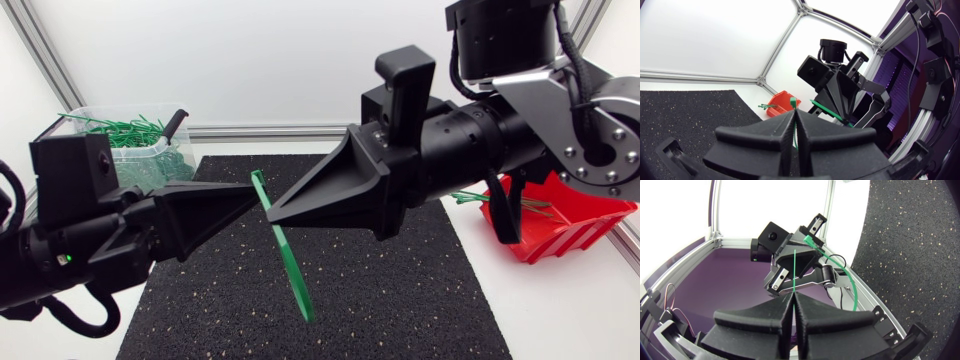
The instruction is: Take a green cable tie from the red box, thread the tail through the head to close it, then place it in the transparent bin on the left.
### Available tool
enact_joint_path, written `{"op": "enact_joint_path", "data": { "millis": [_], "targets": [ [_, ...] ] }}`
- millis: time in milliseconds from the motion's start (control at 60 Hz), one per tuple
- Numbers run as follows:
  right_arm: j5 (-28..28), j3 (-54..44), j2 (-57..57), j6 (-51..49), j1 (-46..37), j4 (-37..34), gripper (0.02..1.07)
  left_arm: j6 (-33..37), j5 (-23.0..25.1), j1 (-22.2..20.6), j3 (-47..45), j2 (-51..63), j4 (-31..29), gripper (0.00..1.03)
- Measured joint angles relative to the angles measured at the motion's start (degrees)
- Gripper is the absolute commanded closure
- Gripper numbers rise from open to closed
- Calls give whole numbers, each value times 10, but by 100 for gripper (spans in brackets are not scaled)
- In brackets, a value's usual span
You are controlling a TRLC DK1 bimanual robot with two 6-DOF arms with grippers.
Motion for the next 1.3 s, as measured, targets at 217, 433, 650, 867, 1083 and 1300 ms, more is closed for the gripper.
{"op": "enact_joint_path", "data": {
  "millis": [217,433,650,867,1083,1300],
  "targets": [
    [-5,2,18,0,-9,0,101,0,0,-1,-3,-2,3,100],
    [-8,2,19,0,-16,0,101,0,-7,-1,-3,-3,4,100],
    [-9,2,19,0,-16,0,101,0,-7,-1,-3,-3,4,100],
    [-10,2,23,0,-16,2,101,0,-11,-11,-3,-3,3,100],
    [-13,2,29,0,-18,5,101,21,-38,-42,-3,-12,-14,100],
    [-22,8,37,0,-23,9,101,91,-145,-136,-3,-44,-53,100]
  ]
}}
